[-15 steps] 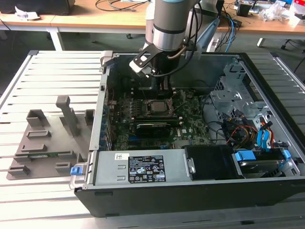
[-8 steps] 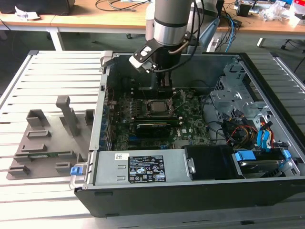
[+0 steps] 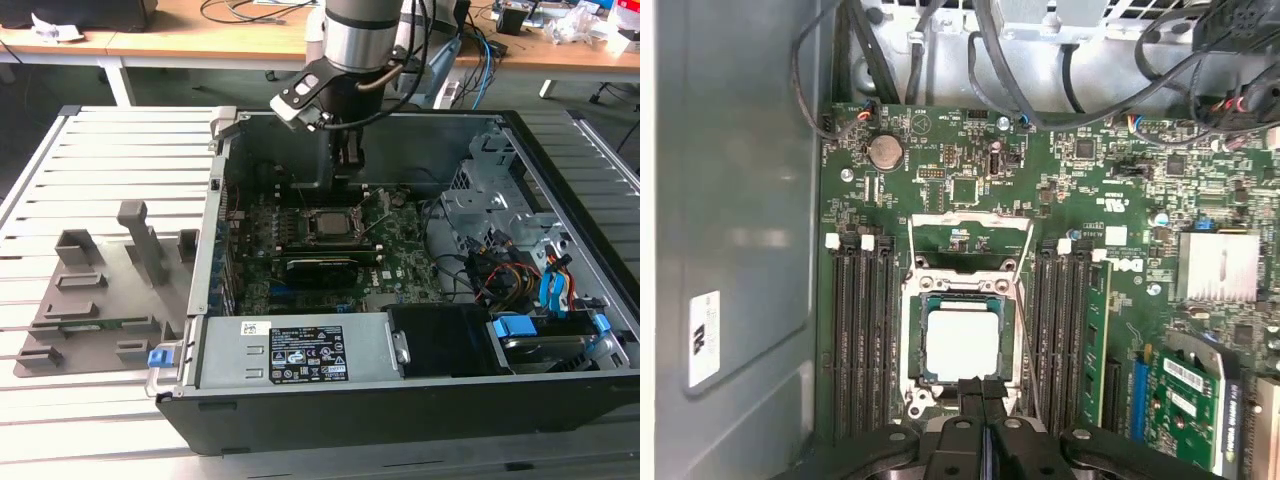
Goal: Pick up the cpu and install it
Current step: 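Place the cpu into insertion slot, then close the cpu cover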
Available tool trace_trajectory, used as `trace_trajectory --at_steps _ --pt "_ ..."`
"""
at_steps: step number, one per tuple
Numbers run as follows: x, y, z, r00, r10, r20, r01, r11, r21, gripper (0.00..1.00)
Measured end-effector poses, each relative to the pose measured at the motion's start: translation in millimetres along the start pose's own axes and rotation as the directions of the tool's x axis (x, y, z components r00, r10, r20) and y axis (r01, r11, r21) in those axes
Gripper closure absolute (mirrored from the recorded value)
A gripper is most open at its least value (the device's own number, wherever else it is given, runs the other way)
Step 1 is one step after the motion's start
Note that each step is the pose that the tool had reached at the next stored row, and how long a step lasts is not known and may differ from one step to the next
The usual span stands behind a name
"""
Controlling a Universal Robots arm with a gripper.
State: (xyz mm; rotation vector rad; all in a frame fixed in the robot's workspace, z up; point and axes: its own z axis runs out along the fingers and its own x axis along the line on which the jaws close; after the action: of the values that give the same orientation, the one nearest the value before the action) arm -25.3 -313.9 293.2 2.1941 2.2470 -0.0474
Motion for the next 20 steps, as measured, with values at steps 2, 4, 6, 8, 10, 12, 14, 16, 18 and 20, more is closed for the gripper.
trace_trajectory --at_steps 2,4,6,8,10,12,14,16,18,20 --pt "-0.3 -0.3 -12.9 1.0 0.0 0.0001 0.0 1.0 0.0 0.89" --pt "-0.3 -0.3 -15.5 1.0 0.0 -0.0003 0.0 1.0 -0.0002 0.89" --pt "-0.3 -0.3 -15.6 1.0 0.0 -0.0004 0.0 1.0 -0.0001 0.89" --pt "-0.3 -0.3 -15.6 1.0 0.0 -0.0006 0.0 1.0 0.0 0.89" --pt "-0.3 -0.3 -15.6 1.0 0.0 -0.0008 0.0 1.0 0.0 0.89" --pt "-0.3 -0.3 -15.6 1.0 0.0 -0.0009 0.0 1.0 0.0 0.89" --pt "-0.3 -0.3 -15.6 1.0 0.0 -0.0011 0.0 1.0 0.0 0.89" --pt "-0.3 -0.3 -15.6 1.0 0.0 -0.0014 0.0 1.0 0.0 0.89" --pt "-0.4 0.8 -15.7 1.0 0.0 -0.0015 0.0 1.0 0.0 0.89" --pt "-0.5 5.1 -15.7 1.0 0.0 -0.0015 0.0 1.0 0.0 0.89"
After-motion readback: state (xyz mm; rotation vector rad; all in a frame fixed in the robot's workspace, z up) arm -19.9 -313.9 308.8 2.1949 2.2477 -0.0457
